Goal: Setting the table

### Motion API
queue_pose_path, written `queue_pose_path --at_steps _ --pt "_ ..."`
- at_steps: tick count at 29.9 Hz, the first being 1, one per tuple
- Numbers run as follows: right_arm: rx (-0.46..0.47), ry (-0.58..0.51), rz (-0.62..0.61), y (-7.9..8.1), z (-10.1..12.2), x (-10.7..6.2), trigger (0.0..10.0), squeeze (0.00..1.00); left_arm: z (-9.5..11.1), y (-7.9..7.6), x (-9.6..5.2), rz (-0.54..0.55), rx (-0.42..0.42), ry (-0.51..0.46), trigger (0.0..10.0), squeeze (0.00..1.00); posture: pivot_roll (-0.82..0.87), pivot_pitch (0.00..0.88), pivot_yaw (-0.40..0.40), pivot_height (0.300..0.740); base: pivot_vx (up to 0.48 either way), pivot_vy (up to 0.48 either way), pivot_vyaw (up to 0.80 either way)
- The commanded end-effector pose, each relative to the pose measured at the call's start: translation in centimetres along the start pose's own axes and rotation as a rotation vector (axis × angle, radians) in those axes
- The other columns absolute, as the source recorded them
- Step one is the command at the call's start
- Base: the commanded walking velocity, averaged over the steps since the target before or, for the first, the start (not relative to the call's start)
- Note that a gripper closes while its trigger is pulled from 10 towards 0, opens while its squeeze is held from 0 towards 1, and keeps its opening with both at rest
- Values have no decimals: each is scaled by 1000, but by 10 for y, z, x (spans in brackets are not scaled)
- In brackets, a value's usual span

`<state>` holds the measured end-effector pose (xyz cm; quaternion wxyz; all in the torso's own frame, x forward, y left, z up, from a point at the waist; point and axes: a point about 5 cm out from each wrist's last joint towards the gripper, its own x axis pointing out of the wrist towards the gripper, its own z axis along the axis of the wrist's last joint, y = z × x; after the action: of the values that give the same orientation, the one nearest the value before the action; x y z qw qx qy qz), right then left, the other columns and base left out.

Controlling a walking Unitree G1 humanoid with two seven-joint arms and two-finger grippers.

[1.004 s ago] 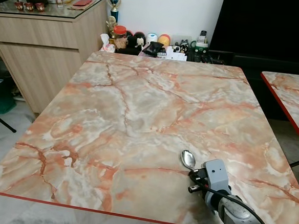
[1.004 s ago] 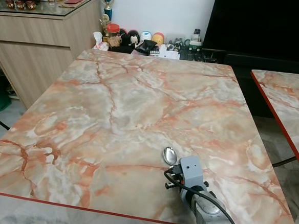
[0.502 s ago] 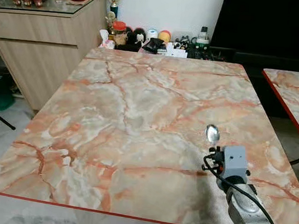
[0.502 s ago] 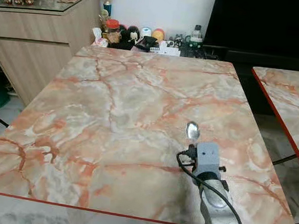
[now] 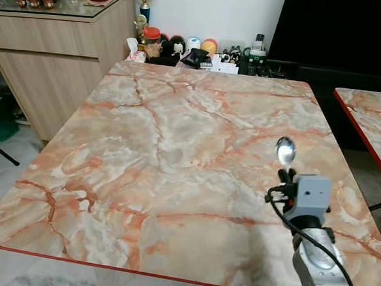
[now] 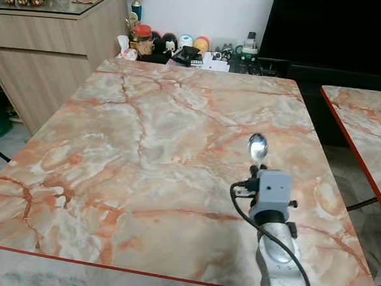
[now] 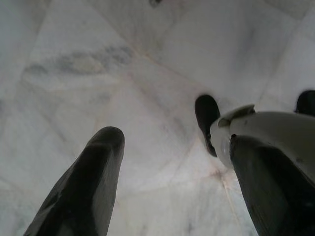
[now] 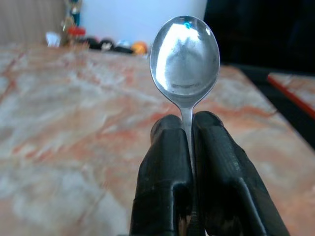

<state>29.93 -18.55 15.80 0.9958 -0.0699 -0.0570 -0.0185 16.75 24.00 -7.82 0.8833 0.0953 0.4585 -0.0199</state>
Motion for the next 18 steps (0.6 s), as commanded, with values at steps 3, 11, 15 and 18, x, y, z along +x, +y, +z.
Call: queue_pose_path --at_steps 3,11,15,18 --pt "-5 -43 -35 -10 6 1 10000 0 -3 7 -1 13 20 30 10000 0 -53 9 16 740 0 0 0" --pt "-10 -54 -66 -12 8 6 10000 0 13 5 3 -5 36 3 10000 0 -78 0 34 740 0 0 0" --pt "-21 -64 -70 -14 10 8 10000 0 17 3 4 -19 63 -9 10000 0 -77 0 32 740 0 -120 0" --pt "4 -50 -95 -17 6 7 10000 0 15 5 3 -10 57 2 10000 0 -78 0 24 740 0 -350 0"
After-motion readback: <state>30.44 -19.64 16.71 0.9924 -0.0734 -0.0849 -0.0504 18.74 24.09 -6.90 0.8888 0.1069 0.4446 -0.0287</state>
